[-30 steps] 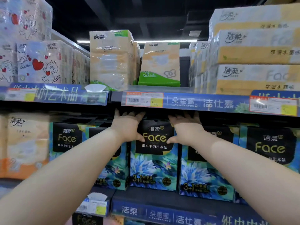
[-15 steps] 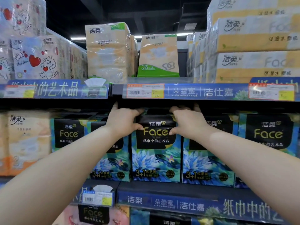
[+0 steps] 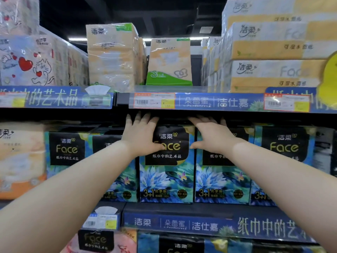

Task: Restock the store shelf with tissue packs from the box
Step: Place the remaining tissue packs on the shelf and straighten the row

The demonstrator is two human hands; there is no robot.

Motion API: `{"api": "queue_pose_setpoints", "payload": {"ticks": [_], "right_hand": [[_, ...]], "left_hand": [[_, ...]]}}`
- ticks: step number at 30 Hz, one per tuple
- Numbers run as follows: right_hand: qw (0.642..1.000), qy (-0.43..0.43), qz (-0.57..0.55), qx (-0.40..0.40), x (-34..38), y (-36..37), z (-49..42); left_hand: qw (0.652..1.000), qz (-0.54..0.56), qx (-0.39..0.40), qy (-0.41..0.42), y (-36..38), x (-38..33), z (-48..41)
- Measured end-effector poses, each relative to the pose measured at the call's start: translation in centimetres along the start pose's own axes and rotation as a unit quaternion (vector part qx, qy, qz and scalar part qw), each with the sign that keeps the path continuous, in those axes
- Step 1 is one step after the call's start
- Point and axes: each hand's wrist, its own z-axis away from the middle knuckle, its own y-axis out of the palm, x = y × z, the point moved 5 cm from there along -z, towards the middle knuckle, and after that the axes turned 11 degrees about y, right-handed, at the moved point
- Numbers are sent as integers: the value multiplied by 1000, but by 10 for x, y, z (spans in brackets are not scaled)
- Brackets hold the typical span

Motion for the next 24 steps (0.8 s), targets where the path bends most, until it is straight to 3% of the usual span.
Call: {"api": "queue_pose_setpoints", "payload": {"ticks": [4,9,19,24], "right_hand": [[999,46,26,-4,-42,-6,4],[993,93,75,18,-78,-8,12],[992,20,120,39,-87,-16,1],[995,9,72,65,-92,-17,-2]], "left_hand": [[998,-7,-33,47,3,-26,-8],[997,13,-21,68,7,-53,-22],[999,27,12,46,10,-72,-35],[999,1,5,35,8,-75,-35]]}}
